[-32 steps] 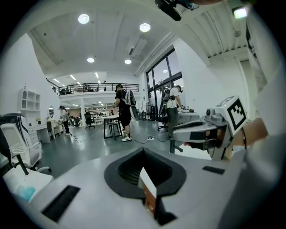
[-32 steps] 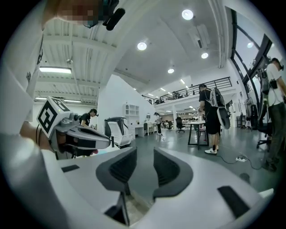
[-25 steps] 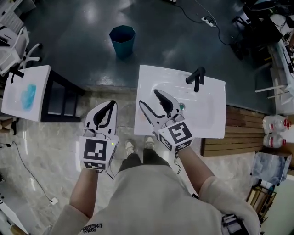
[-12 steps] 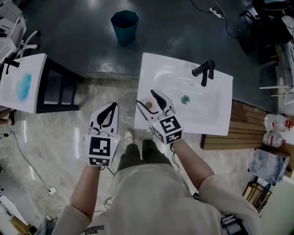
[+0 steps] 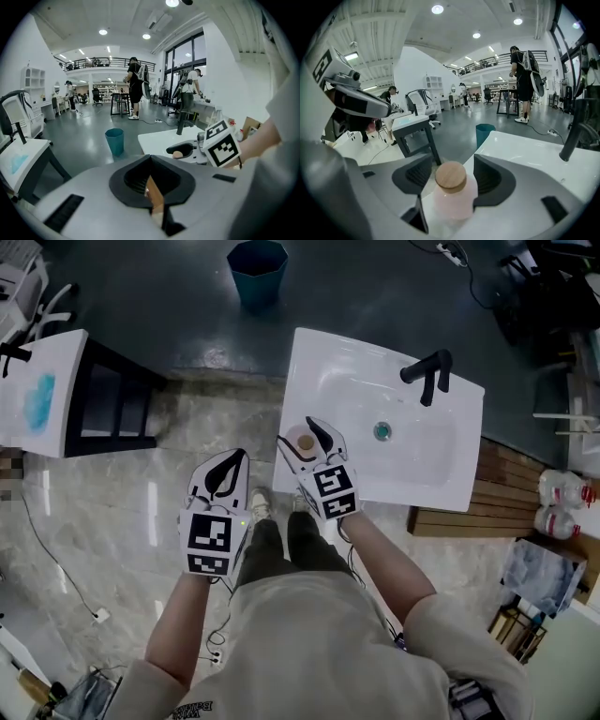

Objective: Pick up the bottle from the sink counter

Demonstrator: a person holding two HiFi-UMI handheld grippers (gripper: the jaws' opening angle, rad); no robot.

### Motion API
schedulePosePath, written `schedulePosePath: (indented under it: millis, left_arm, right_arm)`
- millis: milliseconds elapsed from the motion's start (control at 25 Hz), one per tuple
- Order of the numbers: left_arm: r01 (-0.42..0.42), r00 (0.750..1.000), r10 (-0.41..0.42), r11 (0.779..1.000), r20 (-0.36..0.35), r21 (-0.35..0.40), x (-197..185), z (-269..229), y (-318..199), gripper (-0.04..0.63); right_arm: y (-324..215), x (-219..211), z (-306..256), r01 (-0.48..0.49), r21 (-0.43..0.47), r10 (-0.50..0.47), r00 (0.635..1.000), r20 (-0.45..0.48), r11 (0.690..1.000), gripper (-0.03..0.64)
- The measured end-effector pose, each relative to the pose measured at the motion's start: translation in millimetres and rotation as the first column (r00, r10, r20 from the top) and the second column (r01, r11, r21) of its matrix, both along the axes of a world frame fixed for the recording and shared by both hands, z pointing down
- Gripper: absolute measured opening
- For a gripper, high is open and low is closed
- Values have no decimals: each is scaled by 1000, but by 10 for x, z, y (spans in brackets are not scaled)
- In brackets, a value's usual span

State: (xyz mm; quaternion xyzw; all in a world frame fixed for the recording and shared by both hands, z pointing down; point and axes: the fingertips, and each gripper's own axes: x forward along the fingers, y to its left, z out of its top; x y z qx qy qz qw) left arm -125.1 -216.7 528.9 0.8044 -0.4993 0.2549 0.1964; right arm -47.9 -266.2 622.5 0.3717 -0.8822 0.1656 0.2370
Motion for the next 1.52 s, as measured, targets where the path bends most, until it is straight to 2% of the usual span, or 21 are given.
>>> schedulePosePath:
  millis: [280, 320, 400, 600, 960, 1200, 1520]
  left_arm:
    - [17, 1000, -17, 999, -3, -38, -41, 118, 148, 6]
    - [20, 1000, -20, 999, -4, -43, -59, 129, 167, 6]
    - [27, 1000, -27, 998, -6, -52, -93, 156, 203, 6]
    - [39, 999, -40, 997, -15, -69, -146, 212, 266, 6]
    - [37, 999, -40, 995, -26, -90, -127, 270, 366, 6]
    - [51, 995, -60, 992, -76, -118, -110, 264, 403, 6]
    - [54, 997, -60, 992, -55, -114, -150, 245, 393, 6]
  right_arm:
    - [14, -7, 173, 1, 28, 0, 998, -57, 1000, 238]
    - [5, -5, 168, -3, 34, 5, 998, -57, 999, 235]
    - [-11, 8, 162, -10, 49, 13, 998, -54, 999, 187]
    - [-11, -10, 144, -2, 94, 7, 998, -62, 996, 179]
    - [-5, -6, 117, -13, 119, 21, 998, -67, 993, 158]
    - [3, 16, 95, -36, 131, 45, 997, -65, 991, 129]
    - [8, 23, 65, -33, 134, 42, 997, -67, 990, 87]
